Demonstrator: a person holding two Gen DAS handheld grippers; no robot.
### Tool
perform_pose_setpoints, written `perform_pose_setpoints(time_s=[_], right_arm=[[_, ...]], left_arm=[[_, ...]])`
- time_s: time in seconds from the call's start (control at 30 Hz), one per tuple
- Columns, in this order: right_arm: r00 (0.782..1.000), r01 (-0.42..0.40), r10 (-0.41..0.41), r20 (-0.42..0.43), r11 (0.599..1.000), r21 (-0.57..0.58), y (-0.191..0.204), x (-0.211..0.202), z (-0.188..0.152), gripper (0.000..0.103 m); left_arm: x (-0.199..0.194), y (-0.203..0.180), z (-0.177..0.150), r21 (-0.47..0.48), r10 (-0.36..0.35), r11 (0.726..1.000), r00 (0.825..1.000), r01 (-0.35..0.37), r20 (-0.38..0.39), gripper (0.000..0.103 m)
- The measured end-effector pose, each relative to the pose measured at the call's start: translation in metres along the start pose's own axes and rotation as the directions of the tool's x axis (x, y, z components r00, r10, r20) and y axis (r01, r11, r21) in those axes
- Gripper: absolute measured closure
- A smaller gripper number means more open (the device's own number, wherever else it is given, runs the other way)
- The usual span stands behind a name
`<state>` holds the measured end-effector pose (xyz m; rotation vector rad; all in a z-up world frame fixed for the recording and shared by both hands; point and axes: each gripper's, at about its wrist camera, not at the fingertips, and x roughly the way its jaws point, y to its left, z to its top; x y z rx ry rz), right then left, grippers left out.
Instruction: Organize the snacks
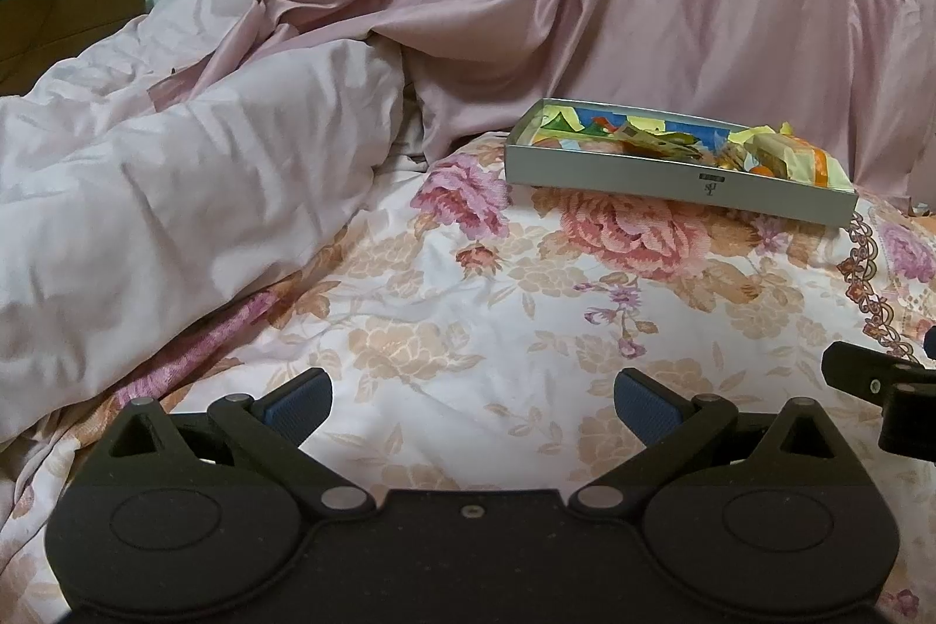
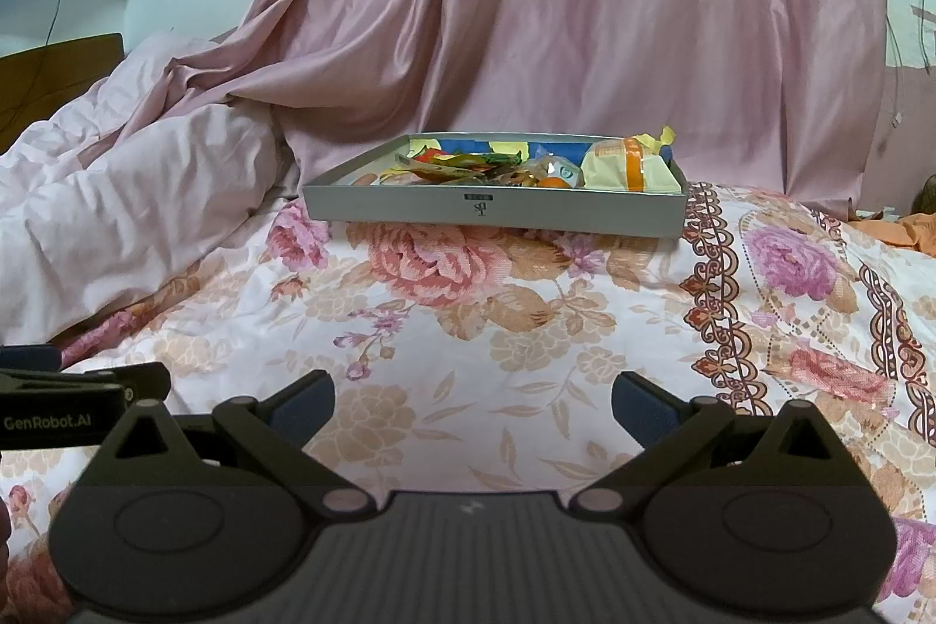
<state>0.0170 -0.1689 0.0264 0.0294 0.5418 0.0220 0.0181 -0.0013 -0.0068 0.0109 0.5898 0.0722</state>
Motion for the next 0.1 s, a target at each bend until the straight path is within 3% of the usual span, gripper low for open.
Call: perform_pose_setpoints(time_s=[0.1], right_arm=[[1.0,0.0,0.0,0.0,1.0,0.001,0.0001,-0.0005,-0.0006,0.0]], left_arm=[[-0.0002,0.0002,-0.0002,0.001,0.002,1.0,1.0,-0.002,-0.001,0.001]])
